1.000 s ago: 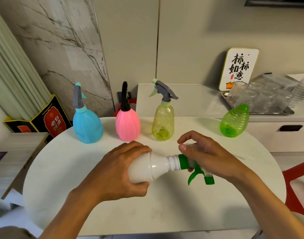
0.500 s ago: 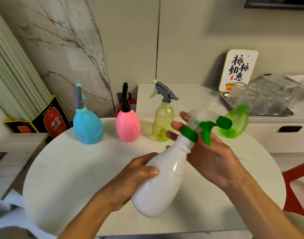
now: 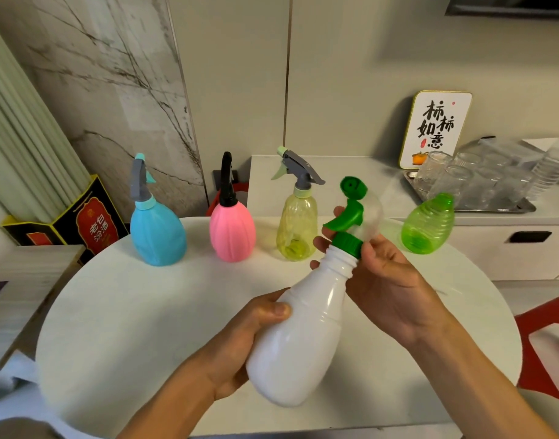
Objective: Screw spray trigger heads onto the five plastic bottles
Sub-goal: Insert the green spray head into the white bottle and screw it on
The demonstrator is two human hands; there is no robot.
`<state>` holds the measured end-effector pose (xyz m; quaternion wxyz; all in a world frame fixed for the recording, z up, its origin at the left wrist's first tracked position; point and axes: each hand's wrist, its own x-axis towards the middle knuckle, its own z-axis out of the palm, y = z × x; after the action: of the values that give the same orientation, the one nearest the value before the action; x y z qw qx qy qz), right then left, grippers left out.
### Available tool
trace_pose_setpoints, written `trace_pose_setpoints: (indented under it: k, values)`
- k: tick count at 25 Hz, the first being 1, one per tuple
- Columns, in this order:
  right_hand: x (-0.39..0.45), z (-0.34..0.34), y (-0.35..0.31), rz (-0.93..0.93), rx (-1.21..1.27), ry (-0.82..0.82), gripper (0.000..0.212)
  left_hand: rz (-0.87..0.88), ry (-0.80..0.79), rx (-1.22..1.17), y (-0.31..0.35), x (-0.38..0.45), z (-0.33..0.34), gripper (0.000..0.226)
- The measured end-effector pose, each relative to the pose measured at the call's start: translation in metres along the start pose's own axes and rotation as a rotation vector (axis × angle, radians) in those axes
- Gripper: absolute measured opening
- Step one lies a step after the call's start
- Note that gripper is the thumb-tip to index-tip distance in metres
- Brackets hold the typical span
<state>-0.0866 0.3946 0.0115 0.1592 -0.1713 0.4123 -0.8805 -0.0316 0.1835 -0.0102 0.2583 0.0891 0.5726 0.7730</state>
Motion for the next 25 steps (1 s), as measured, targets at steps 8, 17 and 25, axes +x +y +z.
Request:
trace_pose_setpoints:
  k: [8,17,25]
  values:
    - [0.001,0.010,0.002,0.029,-0.184,0.104,0.038,0.062,0.027,0.203,-0.008,0.004,0.005,0.059]
    - [-0.004,0.011,0.004,0.144,0.005,-0.153,0.044,-0.134,-0.379,-0.207,-0.011,0.001,0.009,0.077]
    - [-0.006,0.026,-0.005,0.015,-0.196,-0.089,0.043,-0.010,-0.252,-0.025,-0.013,0.002,0.008,0.092]
